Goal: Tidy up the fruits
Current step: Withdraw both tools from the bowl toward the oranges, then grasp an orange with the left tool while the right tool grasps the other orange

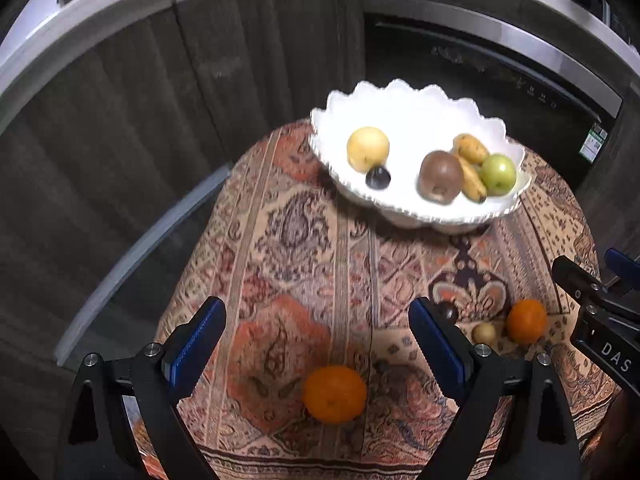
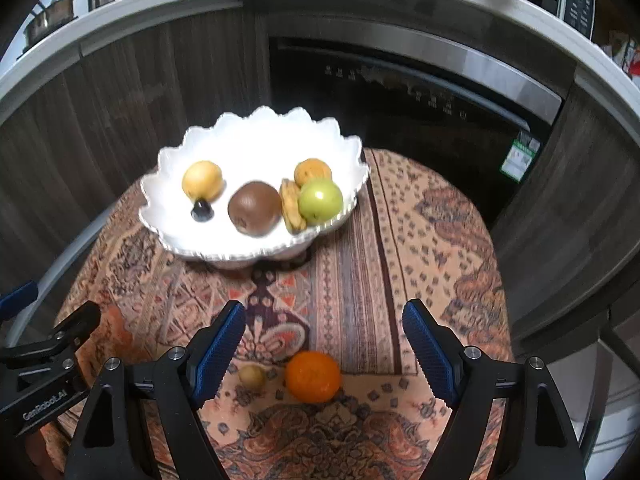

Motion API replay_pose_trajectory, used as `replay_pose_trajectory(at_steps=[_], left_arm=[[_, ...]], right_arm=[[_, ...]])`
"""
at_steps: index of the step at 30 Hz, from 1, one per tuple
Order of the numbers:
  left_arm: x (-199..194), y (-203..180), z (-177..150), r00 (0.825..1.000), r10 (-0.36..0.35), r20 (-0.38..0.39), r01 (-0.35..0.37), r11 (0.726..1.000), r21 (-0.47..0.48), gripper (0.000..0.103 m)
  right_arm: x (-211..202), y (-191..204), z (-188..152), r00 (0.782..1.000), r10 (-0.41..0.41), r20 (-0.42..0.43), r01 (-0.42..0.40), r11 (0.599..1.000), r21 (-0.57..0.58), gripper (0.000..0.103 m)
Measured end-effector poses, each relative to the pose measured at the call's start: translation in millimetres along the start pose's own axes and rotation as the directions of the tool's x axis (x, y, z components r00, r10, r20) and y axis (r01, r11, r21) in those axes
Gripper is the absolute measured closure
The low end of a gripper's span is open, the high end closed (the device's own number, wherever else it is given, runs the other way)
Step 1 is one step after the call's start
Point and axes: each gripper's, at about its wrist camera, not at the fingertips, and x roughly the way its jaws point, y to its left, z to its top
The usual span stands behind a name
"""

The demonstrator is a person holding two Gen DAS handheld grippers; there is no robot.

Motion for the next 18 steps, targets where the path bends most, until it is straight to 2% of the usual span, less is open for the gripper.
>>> replay_pose_trajectory(at_steps=[8, 18], left_arm=[[12, 0, -23, 0.999, 0.004, -0.041, -0.005, 1.0, -0.022, 0.01], [27, -3, -45, 0.996, 0.001, -0.086, -0.004, 0.999, -0.032, 0.01]], right_arm=[[20, -2, -26, 0.999, -0.01, -0.05, 0.011, 1.0, 0.02, 0.022], [37, -4, -41, 0.997, -0.017, -0.072, 0.019, 1.0, 0.021, 0.023]])
